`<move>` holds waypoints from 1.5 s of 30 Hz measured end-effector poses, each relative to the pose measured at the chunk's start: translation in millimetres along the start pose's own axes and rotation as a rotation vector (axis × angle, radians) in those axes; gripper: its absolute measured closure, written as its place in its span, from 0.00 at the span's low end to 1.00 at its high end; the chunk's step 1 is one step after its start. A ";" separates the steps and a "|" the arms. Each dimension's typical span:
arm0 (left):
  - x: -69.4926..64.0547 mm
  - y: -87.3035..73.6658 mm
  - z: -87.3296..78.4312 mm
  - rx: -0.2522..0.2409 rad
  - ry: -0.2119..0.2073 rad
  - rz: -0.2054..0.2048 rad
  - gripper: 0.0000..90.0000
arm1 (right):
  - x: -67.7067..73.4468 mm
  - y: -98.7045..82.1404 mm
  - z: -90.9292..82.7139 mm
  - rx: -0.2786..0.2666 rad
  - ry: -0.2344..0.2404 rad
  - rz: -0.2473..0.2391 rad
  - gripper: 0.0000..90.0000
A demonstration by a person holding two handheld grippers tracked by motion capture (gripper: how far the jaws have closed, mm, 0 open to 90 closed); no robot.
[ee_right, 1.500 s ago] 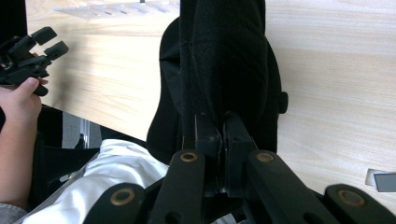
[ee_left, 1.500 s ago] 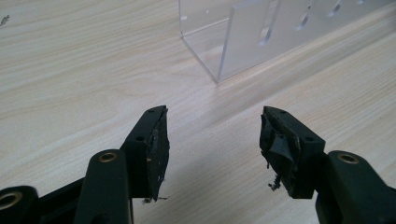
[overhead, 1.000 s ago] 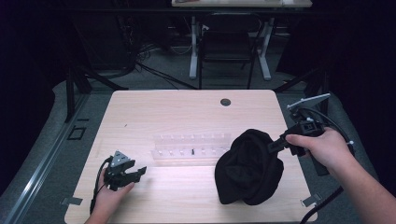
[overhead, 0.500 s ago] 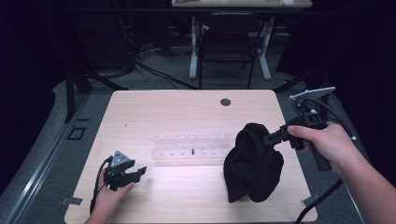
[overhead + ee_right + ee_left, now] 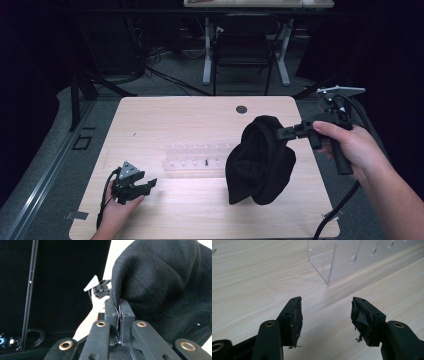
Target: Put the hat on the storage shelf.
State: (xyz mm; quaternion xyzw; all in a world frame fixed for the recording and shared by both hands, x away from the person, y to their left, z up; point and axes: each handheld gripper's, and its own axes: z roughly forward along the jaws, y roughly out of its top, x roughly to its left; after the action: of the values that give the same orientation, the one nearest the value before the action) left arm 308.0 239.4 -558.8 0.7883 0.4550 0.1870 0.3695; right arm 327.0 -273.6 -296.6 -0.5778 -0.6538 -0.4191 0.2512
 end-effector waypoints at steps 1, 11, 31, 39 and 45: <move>0.1 0.0 -0.2 0.000 -0.001 0.001 0.47 | 3.3 3.2 2.4 -0.006 0.003 -0.010 0.98; 0.3 0.2 -0.7 -0.001 0.000 0.001 0.47 | 13.0 15.0 15.2 -0.034 0.012 -0.064 0.98; -0.7 0.9 -1.6 -0.004 -0.011 0.004 0.47 | 27.9 52.7 46.2 -0.119 0.031 -0.085 0.98; -1.7 1.7 -1.3 0.005 -0.018 0.008 0.47 | 26.5 68.2 57.6 -0.158 0.037 -0.063 0.98; -6.9 4.1 -2.8 -0.007 -0.034 0.022 0.47 | 26.9 78.4 68.7 -0.177 0.030 -0.057 0.98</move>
State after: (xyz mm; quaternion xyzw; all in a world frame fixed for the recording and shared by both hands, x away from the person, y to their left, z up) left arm 305.0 233.4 -553.6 0.7950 0.4396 0.1791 0.3777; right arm 407.9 -202.9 -290.5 -0.5727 -0.6265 -0.4907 0.1968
